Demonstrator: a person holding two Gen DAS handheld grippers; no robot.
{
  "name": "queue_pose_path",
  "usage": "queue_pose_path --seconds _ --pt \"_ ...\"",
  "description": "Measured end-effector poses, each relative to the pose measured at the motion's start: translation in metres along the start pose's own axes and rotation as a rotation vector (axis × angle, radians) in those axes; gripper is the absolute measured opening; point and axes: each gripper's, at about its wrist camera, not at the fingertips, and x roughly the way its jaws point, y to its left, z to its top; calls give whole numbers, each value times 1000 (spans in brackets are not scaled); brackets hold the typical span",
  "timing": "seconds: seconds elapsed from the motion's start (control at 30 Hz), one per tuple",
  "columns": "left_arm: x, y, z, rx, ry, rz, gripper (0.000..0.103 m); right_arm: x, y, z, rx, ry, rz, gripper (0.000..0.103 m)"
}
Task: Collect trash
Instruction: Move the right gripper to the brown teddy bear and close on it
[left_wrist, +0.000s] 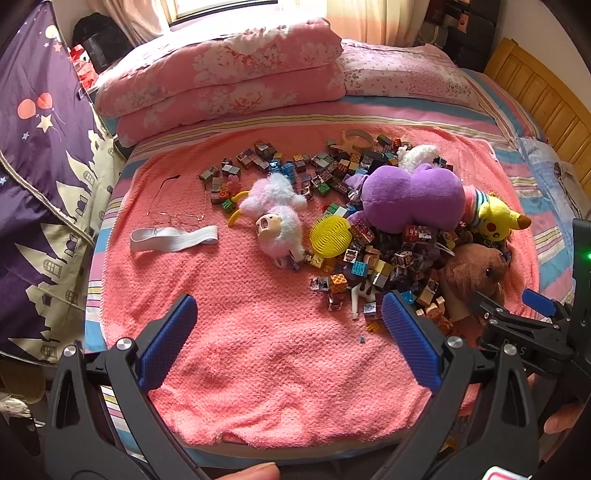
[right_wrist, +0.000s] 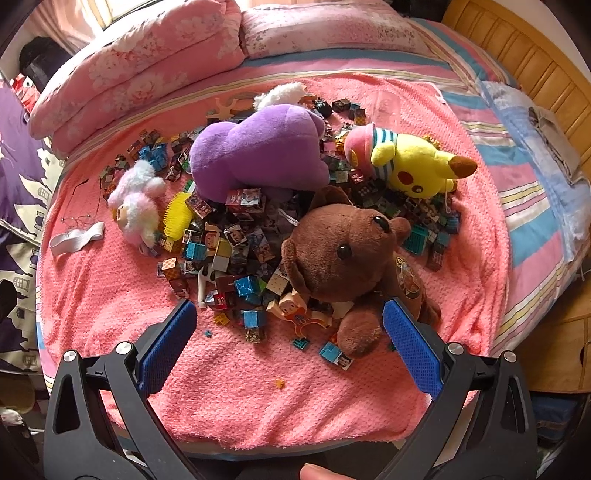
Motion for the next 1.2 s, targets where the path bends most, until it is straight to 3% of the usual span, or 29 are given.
queue_pose_path --seconds 0.13,0.47,0.67,0.77,0.8,0.83,0.9,0.93,1.0,1.2 --pt "0 -4 0 7 0 -6 96 6 -6 0 7 24 51 99" --pt "2 -12 1 19 3 -4 96 15 -24 -1 -10 29 35 99" --pt "5 -20 2 43 5 -6 96 28 -65 7 97 69 167 99" --pt "8 -25 2 46 6 -17 96 15 -84 11 107 -40 264 99" --pt "10 -27 2 44 5 -18 96 10 -87 11 55 -121 317 99" --pt "11 -28 2 43 5 -20 96 11 -87 10 13 -133 328 99" --pt "14 -31 2 46 16 -18 96 32 -82 7 -84 -21 200 99" --pt "15 -32 2 51 17 -15 96 40 -84 4 -96 -11 167 99" --pt "16 -35 1 58 23 -8 96 49 -90 3 -78 -7 147 99" --pt "19 -42 -3 59 44 0 96 69 -87 11 -77 16 203 97"
